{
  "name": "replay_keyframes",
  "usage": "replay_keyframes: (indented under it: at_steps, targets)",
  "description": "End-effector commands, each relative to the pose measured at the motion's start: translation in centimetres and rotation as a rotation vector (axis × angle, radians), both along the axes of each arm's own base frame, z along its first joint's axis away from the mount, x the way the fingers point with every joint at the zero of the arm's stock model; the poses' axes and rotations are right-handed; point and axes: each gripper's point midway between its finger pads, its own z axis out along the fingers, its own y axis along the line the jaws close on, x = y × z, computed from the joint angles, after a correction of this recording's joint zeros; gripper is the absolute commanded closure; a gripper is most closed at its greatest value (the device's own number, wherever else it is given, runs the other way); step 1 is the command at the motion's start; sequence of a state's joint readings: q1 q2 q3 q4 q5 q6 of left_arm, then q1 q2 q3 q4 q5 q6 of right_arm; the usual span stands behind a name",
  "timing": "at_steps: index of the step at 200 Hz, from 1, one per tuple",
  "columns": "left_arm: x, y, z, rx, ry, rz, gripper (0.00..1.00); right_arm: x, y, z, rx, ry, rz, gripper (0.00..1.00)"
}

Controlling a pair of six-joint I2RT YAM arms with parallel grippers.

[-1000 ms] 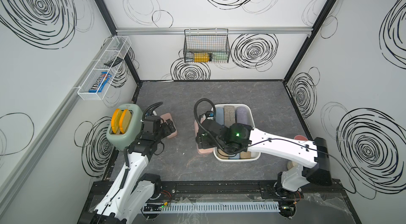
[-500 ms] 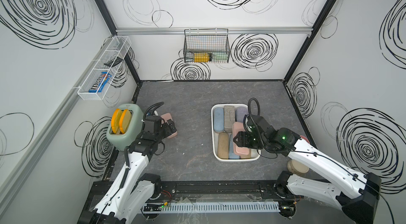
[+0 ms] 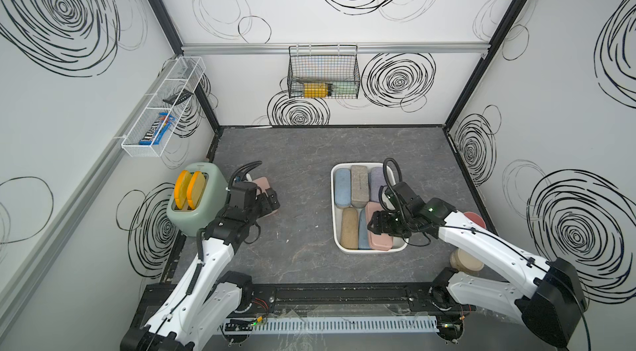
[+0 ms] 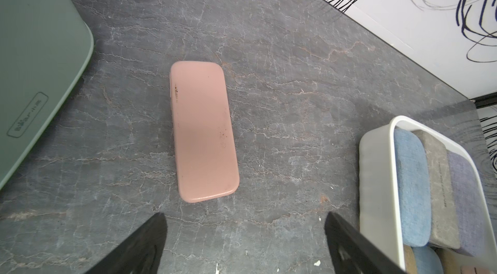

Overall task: Put the glasses cases into the storage boxes
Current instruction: Place the glasses case in the storage box.

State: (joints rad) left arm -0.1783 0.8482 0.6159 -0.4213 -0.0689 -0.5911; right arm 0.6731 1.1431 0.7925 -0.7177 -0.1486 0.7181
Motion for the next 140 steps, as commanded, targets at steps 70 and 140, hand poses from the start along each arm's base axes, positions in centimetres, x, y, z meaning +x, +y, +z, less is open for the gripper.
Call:
replay_keyframes:
  at_steps: [70,140]
  targets:
    - [0.3,-0.3,0.6,-0.001,-0.022,-0.008,0.04,2.5,-2.1,-2.2,-0.202,-0.001,-0.023,0.39]
    - [0.2,-0.4,0.5,0.010,-0.014,-0.011,0.04,2.6,-1.8,-2.8,-0.209,-0.022,-0.013,0.19]
